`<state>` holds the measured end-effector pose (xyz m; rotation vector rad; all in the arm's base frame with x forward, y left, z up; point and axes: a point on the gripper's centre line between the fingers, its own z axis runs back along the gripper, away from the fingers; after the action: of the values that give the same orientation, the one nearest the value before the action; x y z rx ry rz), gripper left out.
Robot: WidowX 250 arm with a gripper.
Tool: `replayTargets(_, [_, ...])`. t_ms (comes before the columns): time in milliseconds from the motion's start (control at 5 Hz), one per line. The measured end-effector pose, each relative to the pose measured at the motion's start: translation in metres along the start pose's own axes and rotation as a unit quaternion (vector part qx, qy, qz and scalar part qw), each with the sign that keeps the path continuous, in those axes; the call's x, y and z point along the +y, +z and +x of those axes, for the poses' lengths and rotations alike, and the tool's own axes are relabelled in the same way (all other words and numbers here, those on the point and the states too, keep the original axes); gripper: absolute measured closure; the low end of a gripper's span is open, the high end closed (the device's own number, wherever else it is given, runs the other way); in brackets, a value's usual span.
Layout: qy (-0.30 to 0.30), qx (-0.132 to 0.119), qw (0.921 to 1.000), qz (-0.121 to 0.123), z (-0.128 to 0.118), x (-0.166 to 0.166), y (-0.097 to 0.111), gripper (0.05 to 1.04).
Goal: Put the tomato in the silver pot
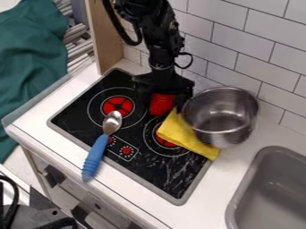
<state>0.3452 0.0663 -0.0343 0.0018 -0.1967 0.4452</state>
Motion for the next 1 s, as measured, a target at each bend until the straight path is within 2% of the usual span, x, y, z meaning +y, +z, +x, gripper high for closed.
replayTargets(200, [0.004, -0.001, 1.0, -0.003, 0.003, 0.004, -0.004, 0.128])
replayTargets(400, [-0.004, -0.002, 1.0, 0.001, 0.001, 0.006, -0.004, 0.301])
replayTargets(600, [-0.007, -0.008, 0.9999, -0.002, -0.01, 0.009, 0.009, 0.303])
replayTargets(800, [0.0, -0.052, 0.9985, -0.016, -0.006, 0.005, 0.04, 0.303])
replayTargets(1000, [-0.009, -0.079, 0.9964, -0.03, -0.003, -0.012, 0.062, 0.303])
